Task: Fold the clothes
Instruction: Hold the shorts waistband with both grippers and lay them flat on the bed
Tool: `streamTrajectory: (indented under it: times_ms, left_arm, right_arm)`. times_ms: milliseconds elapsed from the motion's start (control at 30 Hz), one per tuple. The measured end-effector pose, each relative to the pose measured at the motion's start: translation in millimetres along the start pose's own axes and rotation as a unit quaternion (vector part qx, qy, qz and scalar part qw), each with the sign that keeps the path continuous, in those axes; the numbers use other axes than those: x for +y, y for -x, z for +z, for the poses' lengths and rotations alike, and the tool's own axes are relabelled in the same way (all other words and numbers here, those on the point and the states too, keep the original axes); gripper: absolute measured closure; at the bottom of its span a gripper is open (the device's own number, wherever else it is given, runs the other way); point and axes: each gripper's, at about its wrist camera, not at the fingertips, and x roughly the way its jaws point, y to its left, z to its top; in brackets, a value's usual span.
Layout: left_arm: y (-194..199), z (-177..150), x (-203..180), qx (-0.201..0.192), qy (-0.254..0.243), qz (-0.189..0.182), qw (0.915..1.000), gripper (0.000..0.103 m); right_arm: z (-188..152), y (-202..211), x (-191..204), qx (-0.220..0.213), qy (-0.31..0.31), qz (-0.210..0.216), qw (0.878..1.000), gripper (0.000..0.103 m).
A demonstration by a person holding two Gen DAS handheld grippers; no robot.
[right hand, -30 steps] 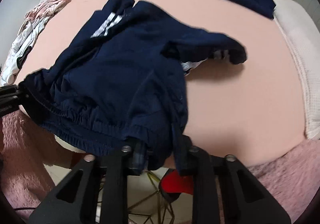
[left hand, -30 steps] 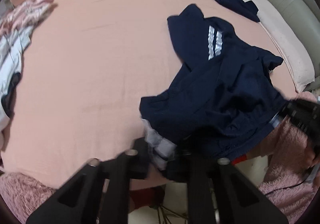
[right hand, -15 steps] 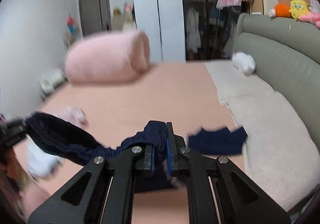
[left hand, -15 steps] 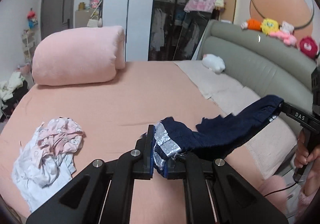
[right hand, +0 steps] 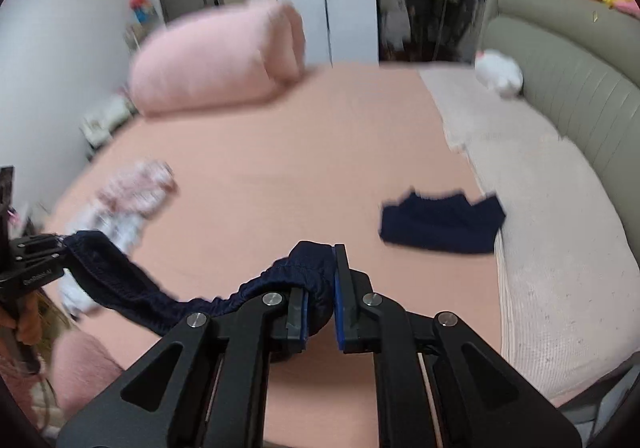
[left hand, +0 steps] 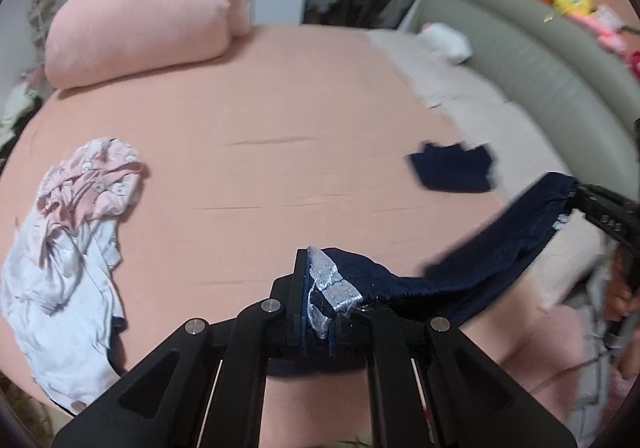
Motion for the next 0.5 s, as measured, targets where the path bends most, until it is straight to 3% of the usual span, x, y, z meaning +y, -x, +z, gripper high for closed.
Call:
streamTrajectory:
  times_ms: [67,100,200,267,400,500]
  left_arm:
    - [-12,9,-1,-0.004,0.002,0.006,1.0,0.096]
    - [1,18,-4,-0.033,-0.001,-0.008,0.9994,0.096]
    - [55,34,-12,-0.116,-0.013,-0.026,0.9929,0.096]
    - [77,31,-13,-0.143,-0.016,-0.028,0.9892,0.096]
    - [63,-8,-4,-0.116,0.002,-0.01,0.9932,0.096]
    - [-3,-65,5,-0.029,0.025,-0.002,0.9993,0.096]
  right_arm:
    - [3,-16,-6,0.013,-0.014,-0.003,1.0,0.095]
    - [8,-10,-6,0.002,-0.021,0.004,1.0,0.095]
    - [29,30,-3,-0.079,-0.012,0.02,0.997,0.094]
    - [37,62,-1,-0.125,-0.011,0.028,0.992,0.095]
    - [15,91,-4,-0.148,-0.026,0.036,0.988,0.094]
    - [-32,61,-6,-0.107,-0.029,0.032,0.993,0.094]
